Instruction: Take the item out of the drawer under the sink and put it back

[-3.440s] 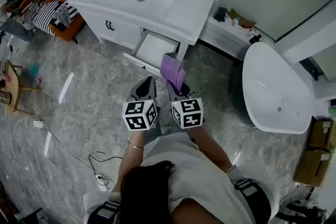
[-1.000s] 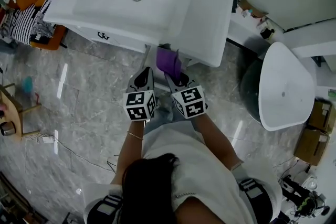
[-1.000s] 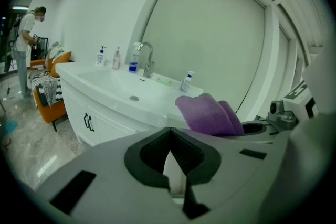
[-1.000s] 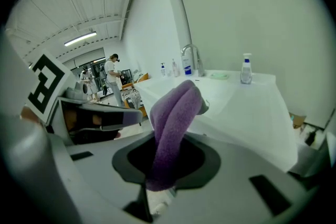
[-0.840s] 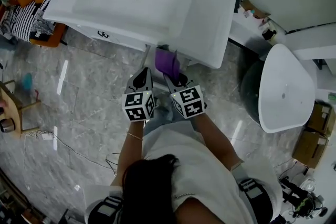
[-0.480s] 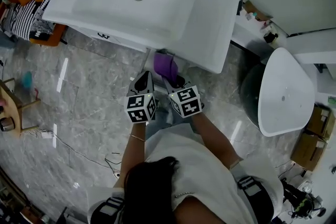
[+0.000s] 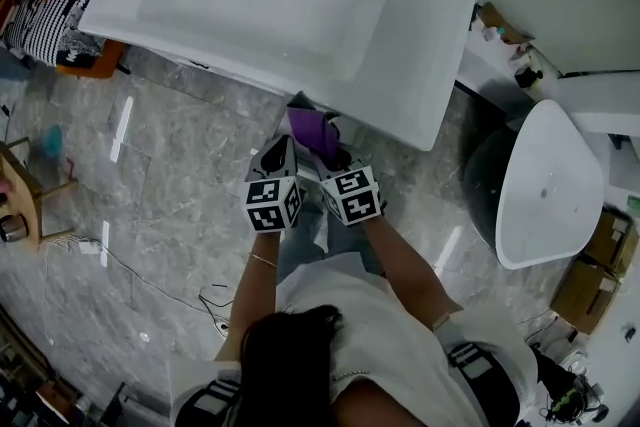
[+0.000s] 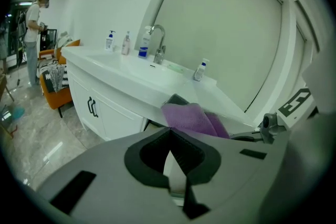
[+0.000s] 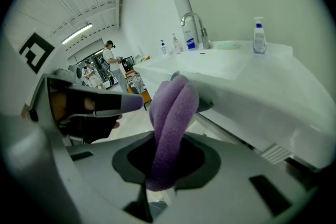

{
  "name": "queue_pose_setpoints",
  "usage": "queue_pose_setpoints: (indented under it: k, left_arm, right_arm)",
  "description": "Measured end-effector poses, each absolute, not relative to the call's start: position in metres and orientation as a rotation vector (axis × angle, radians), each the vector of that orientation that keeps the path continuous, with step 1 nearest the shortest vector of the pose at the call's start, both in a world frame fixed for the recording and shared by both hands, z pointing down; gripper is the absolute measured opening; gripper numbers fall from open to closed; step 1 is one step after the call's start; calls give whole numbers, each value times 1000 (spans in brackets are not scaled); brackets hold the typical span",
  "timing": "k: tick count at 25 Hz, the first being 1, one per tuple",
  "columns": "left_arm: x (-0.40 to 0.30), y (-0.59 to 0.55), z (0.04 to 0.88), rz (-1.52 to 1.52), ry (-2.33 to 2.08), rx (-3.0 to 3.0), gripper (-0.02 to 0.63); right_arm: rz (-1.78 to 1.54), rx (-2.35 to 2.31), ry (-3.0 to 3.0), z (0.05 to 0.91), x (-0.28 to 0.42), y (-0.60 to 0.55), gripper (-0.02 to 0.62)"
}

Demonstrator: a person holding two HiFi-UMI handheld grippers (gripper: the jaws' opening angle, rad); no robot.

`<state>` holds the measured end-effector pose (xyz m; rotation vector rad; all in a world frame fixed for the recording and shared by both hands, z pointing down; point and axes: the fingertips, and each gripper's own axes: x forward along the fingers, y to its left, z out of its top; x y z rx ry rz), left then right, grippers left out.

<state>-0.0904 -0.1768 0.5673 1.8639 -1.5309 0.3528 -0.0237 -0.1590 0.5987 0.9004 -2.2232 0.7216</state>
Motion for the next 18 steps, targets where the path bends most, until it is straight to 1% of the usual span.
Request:
queue_pose_setpoints:
  k: [14,18]
  left_arm:
    - [-86,-176,620,356,-1508,1800,5]
    - [-81,-184,633,397,-1520,1820,4]
  right_arm:
    - [794,914,-2173,654,-16,-165,86]
    - [808,895,-2162,672,-12,-170,86]
